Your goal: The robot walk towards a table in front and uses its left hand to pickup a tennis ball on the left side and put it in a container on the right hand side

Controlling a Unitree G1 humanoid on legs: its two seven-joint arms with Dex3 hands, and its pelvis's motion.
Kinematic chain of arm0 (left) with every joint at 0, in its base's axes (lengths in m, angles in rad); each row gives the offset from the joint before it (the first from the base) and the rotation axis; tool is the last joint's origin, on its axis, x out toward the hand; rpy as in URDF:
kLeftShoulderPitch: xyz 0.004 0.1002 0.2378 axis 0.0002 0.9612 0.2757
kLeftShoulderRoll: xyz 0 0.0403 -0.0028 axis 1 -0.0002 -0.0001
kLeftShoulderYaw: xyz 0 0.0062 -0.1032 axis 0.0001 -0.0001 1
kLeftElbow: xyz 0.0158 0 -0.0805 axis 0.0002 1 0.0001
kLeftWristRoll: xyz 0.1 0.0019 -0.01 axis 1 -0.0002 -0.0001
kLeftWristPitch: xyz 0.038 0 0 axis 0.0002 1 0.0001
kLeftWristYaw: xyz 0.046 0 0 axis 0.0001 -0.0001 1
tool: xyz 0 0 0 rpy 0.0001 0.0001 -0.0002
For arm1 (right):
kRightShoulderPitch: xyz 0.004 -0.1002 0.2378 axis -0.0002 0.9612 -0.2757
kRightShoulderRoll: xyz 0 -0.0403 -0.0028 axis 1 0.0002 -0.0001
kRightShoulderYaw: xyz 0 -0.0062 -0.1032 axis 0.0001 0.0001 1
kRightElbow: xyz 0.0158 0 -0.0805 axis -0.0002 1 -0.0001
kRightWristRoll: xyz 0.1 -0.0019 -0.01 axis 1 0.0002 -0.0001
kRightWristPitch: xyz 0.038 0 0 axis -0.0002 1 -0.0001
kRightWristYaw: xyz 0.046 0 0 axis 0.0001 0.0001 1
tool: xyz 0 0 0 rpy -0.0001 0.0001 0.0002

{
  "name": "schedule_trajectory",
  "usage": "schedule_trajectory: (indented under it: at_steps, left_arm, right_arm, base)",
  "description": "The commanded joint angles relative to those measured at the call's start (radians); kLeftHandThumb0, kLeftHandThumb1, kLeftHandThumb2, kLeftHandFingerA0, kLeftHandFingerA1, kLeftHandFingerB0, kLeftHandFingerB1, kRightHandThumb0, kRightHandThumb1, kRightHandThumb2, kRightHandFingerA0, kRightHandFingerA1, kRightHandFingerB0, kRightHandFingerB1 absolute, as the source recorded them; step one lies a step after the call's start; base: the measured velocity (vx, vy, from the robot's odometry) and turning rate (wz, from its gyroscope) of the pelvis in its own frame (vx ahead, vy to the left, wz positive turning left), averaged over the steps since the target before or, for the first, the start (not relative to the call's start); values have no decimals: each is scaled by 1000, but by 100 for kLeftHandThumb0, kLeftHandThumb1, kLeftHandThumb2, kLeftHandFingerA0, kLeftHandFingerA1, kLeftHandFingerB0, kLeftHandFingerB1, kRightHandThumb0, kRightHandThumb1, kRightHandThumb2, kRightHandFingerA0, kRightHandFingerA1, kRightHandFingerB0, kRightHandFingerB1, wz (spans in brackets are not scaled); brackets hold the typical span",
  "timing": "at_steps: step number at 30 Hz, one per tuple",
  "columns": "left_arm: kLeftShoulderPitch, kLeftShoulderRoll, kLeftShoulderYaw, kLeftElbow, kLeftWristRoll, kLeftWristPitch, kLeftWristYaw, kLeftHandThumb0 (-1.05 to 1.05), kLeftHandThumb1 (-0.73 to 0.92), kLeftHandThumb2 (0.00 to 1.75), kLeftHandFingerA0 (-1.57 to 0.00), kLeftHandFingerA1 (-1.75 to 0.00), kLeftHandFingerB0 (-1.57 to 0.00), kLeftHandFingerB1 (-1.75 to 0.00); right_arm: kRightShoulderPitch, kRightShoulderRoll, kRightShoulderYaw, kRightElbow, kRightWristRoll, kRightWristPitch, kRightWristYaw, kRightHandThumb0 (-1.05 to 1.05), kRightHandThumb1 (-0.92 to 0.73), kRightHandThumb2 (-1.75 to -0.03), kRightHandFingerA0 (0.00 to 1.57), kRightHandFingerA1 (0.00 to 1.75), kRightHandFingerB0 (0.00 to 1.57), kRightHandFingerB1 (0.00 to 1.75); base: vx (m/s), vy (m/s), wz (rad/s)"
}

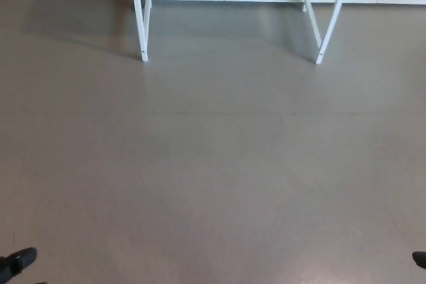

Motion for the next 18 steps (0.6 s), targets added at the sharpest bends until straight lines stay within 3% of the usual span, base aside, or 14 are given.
schedule_trajectory:
  at_steps: [1, 10, 12, 18]
  left_arm:
    - [-8, 2, -2, 9, -19, -16, -4, -18, 67, 58, -42, -36, -40, -35]
    - [-10, 1, -9, 7, -9, -18, 9, -19, 67, 58, -45, -37, -41, -35]
    - [-11, 1, -9, 8, -8, -22, 10, -24, 63, 66, -42, -40, -39, -39]
    - [-9, 4, -14, 11, -3, -20, 11, -19, 67, 58, -46, -37, -41, -35]
  right_arm:
    - [-3, -19, -2, 6, -5, -19, -2, -6, -34, -85, 43, 67, 23, 57]
    - [0, -29, 12, -12, -18, 0, -10, -6, -34, -85, 42, 66, 23, 57]
    - [0, -28, 13, -17, -13, 5, -9, -5, -35, -85, 42, 66, 22, 57]
    - [6, -32, 17, -21, -18, 13, -10, -6, -34, -85, 43, 66, 22, 56]
  base:
    - [262, -76, 10]
    - [317, -217, 25]
    - [371, -93, 2]
    - [323, 28, -14]
